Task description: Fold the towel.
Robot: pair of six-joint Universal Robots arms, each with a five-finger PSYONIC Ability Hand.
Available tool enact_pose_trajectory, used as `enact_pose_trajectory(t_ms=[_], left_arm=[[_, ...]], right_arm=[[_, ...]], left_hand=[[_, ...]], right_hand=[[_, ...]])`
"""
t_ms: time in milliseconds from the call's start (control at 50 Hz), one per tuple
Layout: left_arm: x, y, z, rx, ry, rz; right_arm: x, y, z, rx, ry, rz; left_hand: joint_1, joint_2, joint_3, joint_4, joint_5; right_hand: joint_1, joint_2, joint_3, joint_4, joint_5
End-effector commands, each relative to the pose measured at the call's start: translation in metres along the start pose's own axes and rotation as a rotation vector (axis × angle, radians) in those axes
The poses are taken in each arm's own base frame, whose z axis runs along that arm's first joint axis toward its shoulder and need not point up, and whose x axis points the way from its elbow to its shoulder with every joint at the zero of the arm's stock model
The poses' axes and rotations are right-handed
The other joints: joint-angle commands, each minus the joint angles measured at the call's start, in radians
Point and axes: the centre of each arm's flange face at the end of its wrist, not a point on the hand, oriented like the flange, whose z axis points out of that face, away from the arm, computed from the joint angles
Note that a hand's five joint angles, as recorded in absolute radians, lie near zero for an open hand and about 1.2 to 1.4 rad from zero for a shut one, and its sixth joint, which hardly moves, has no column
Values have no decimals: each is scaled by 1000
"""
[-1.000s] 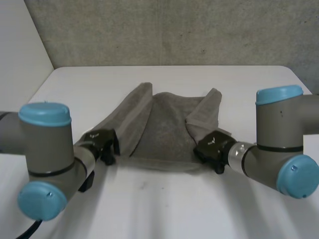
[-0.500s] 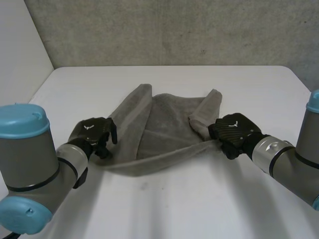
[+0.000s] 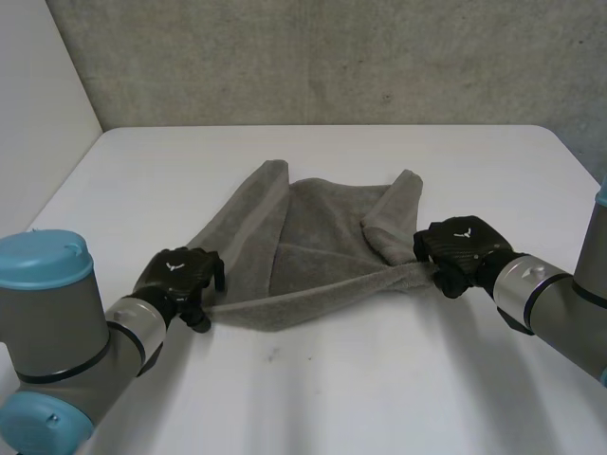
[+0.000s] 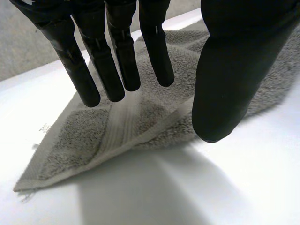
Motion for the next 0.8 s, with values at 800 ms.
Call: enact_pose_trajectory(t_ms=[800], left_arm=[[-9, 22, 35, 5, -24, 62]], right_arm=[[29, -1, 4, 48, 86, 161]], left_hand=[[197, 201, 201, 201, 202]], right_hand=[[57, 78, 54, 55, 52]])
